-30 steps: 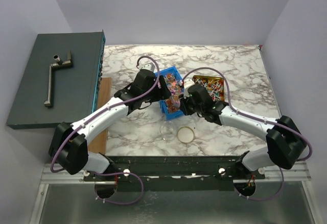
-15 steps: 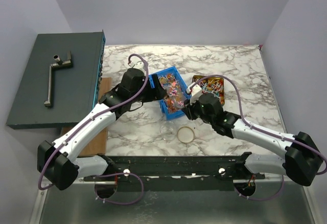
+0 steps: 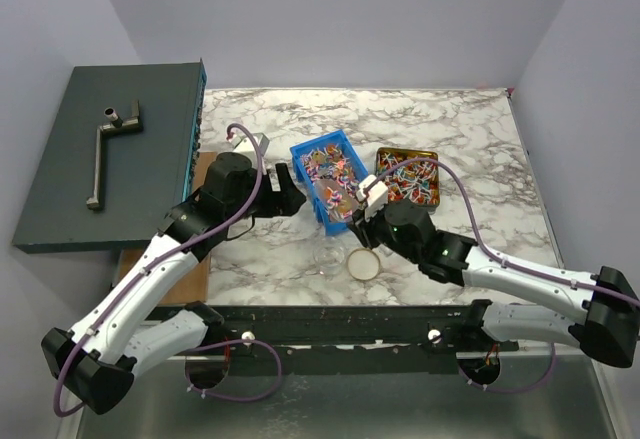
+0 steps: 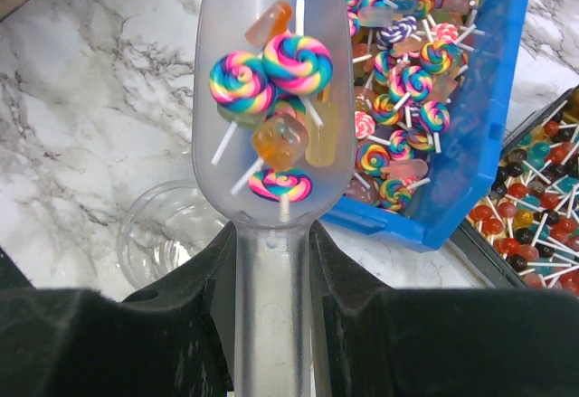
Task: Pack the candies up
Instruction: Scoop the fake candies from the storage box, then place the fake candies in the packing bottle.
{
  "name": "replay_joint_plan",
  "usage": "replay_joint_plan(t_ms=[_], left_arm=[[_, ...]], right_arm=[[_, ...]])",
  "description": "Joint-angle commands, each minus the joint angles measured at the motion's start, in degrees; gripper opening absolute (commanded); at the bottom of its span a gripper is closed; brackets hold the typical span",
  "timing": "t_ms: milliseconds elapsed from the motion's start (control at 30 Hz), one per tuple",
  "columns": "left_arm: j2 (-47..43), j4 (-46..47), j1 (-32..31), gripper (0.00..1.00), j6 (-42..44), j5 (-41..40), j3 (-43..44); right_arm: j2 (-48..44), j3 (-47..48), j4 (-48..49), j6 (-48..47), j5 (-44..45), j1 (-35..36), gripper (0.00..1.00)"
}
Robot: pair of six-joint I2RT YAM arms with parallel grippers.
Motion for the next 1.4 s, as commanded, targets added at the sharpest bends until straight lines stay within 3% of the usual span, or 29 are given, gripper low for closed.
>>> replay_joint_plan(t_ms=[0, 600, 1367], left_arm=[[-2.57, -3.9, 0.37, 0.81, 3.27, 2.03, -1.92], [-15.3, -5.79, 0.35, 0.84, 10.66, -2.45, -7.49], [-22.61, -3.84, 0.59, 0.86, 10.83, -2.79, -11.13]], right_arm=[[-0.94, 4.6, -5.77, 1.12, 7.67, 4.71, 0.01], [-1.63, 14.04, -26.77, 15.64, 21.74, 21.42, 0.01], [2.2, 19.01, -45.92, 30.28, 14.81, 23.61, 0.01]])
